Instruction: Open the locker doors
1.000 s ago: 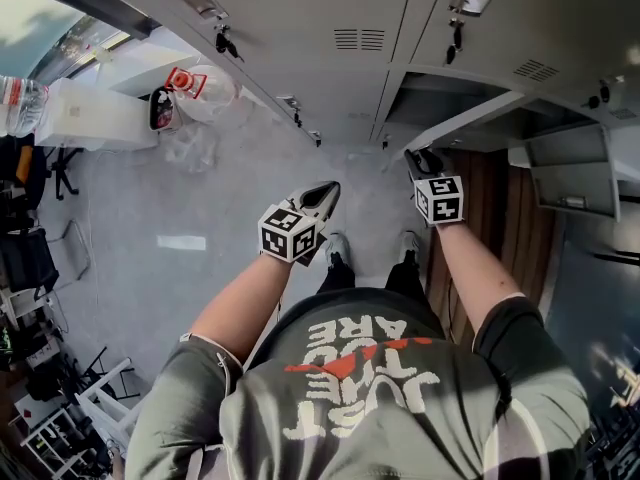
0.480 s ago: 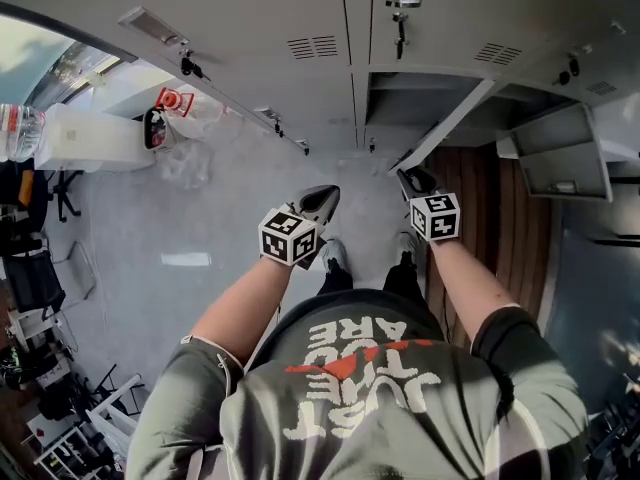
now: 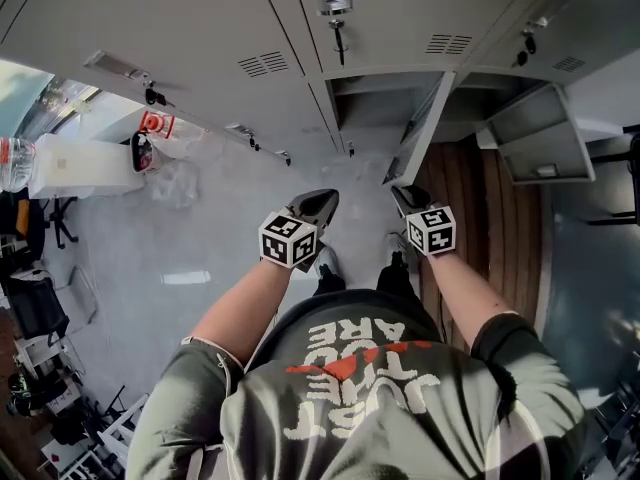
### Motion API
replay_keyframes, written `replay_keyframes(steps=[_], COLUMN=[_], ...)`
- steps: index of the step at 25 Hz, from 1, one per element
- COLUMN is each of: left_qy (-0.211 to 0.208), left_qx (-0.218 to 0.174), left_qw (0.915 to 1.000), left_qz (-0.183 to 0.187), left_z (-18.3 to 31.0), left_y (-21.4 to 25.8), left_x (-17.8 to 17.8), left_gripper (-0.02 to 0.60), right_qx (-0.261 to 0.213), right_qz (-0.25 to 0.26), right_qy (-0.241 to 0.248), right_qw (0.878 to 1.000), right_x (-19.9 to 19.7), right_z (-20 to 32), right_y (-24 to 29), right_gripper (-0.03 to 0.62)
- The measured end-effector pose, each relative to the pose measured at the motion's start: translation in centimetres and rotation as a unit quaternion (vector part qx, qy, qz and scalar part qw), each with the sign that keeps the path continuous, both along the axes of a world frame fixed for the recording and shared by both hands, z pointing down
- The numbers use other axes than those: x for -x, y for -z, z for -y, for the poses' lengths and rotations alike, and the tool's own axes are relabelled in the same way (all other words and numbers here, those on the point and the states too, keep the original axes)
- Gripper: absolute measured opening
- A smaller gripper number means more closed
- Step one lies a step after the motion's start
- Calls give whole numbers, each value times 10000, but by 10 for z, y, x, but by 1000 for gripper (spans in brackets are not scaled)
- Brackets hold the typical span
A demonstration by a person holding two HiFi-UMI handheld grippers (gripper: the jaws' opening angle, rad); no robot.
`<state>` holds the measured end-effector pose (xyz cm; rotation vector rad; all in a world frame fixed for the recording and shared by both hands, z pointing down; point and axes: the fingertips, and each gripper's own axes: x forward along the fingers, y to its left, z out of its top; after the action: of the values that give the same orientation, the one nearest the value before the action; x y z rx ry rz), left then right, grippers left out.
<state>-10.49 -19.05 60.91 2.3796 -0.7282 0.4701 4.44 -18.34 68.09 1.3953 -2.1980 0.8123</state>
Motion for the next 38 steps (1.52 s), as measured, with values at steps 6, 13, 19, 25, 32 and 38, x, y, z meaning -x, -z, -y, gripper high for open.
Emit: replay_keyframes(steps=[6, 13, 19, 25, 32, 38], left_qy=[-287, -677, -946, -1090, -1152, -1140], left_qx=[1, -22, -56, -64, -65, -110], left_qw=[9996, 9977, 9955, 9940, 9933, 9934], left_qz=[-17, -43, -42, -8, 19, 36], left_z=[-4, -10, -16, -24, -30, -35], left_y=[1, 4, 7, 8, 8, 10], left_x=[-35, -80, -111, -126, -137, -141], left_gripper=[6, 6, 6, 6, 6, 6], right_qx=[46, 23, -23, -64, -102, -127], right_qz=[-131, -443, -596, -760, -988, -1193], right_qy=[-145, -368, -637, -875, -1141, -1366], right_qw=[9998, 9983, 9962, 9932, 9885, 9833], right_x=[-37, -84, -118, -148, -185, -213], right_z=[-23, -44, -52, -56, -56, -51], right_y=[0, 2, 4, 4, 5, 6], right_gripper=[149, 147, 147, 138, 125, 107])
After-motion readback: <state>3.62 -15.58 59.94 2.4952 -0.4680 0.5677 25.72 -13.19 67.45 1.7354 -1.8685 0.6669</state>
